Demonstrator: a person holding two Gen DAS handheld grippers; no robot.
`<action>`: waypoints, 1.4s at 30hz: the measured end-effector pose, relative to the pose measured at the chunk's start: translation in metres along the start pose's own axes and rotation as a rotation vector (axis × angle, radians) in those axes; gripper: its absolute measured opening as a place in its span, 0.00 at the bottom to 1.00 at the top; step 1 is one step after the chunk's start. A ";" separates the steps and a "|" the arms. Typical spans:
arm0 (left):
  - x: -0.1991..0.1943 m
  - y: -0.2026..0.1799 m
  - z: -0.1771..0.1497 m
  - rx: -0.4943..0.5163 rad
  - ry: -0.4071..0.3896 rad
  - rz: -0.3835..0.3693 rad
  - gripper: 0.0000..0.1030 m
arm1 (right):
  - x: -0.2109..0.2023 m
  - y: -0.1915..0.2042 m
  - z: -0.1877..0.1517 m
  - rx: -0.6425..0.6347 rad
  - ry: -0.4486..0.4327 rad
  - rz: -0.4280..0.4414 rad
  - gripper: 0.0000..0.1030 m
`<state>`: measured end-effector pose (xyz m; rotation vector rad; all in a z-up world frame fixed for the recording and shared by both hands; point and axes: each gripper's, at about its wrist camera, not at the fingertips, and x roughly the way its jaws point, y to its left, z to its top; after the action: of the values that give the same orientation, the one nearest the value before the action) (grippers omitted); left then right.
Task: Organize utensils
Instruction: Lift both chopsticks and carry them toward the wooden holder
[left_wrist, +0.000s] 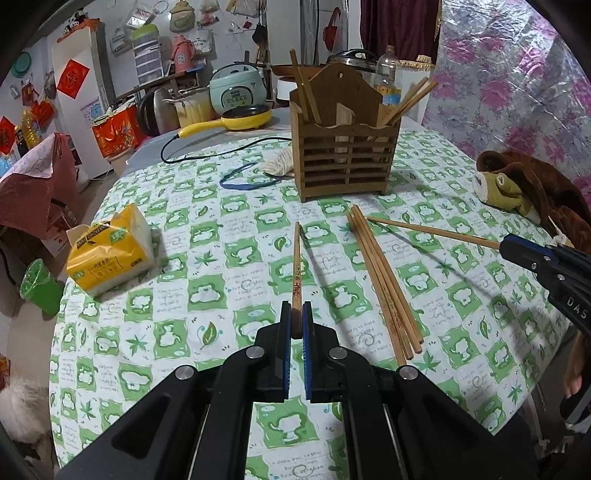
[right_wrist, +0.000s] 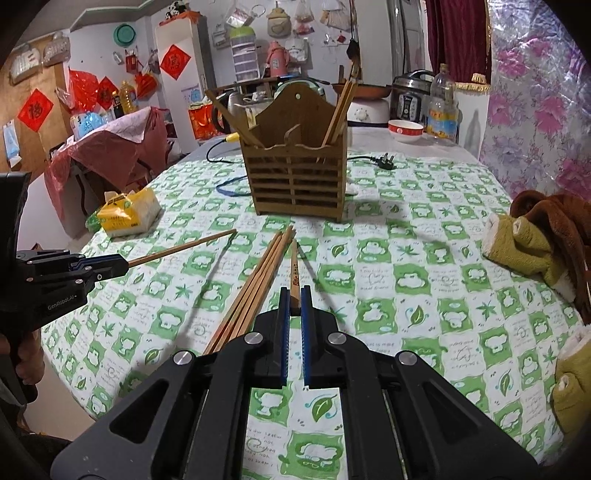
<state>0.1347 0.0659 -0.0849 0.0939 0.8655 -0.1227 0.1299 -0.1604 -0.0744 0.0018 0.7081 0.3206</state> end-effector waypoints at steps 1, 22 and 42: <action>-0.001 0.000 0.002 0.003 -0.007 0.005 0.06 | 0.000 -0.001 0.001 0.000 -0.004 -0.002 0.06; -0.036 0.004 0.056 0.071 -0.080 0.001 0.06 | -0.024 -0.014 0.055 -0.005 -0.114 0.016 0.06; -0.069 -0.011 0.092 0.157 -0.110 -0.056 0.06 | -0.048 -0.013 0.098 -0.053 -0.196 0.029 0.06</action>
<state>0.1581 0.0479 0.0268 0.2086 0.7484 -0.2464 0.1620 -0.1758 0.0292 -0.0064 0.5056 0.3620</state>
